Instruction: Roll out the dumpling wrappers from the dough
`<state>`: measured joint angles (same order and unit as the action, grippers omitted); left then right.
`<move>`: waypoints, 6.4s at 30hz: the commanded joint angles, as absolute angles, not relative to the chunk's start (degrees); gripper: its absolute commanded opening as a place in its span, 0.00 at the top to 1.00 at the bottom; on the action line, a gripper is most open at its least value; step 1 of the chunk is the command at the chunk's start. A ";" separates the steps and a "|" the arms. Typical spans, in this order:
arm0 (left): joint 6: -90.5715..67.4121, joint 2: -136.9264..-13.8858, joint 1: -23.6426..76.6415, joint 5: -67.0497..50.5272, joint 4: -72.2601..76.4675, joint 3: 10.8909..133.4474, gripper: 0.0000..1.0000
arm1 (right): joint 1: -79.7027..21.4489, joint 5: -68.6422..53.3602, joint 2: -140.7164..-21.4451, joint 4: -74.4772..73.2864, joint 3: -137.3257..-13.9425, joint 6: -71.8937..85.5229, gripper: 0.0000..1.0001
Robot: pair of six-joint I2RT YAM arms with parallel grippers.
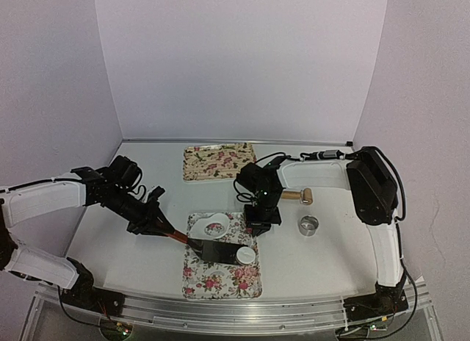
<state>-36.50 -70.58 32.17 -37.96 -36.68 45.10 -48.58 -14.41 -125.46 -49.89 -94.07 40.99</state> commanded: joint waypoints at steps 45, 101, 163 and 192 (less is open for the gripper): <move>-45.17 -63.10 33.57 -43.46 -20.90 33.81 1.00 | -50.09 -11.84 -129.50 -54.66 -95.12 39.07 0.98; -44.73 -69.77 19.74 -39.19 -29.81 56.80 1.00 | -33.04 -11.49 -103.53 -61.10 -101.44 26.32 0.08; -15.82 -107.09 22.32 -4.00 -24.55 97.01 1.00 | -26.94 -6.44 -85.32 -59.89 -86.76 37.27 0.06; -33.55 -86.18 14.79 -6.43 -26.56 79.54 1.00 | -26.92 2.61 -83.90 -57.82 -84.71 36.21 0.04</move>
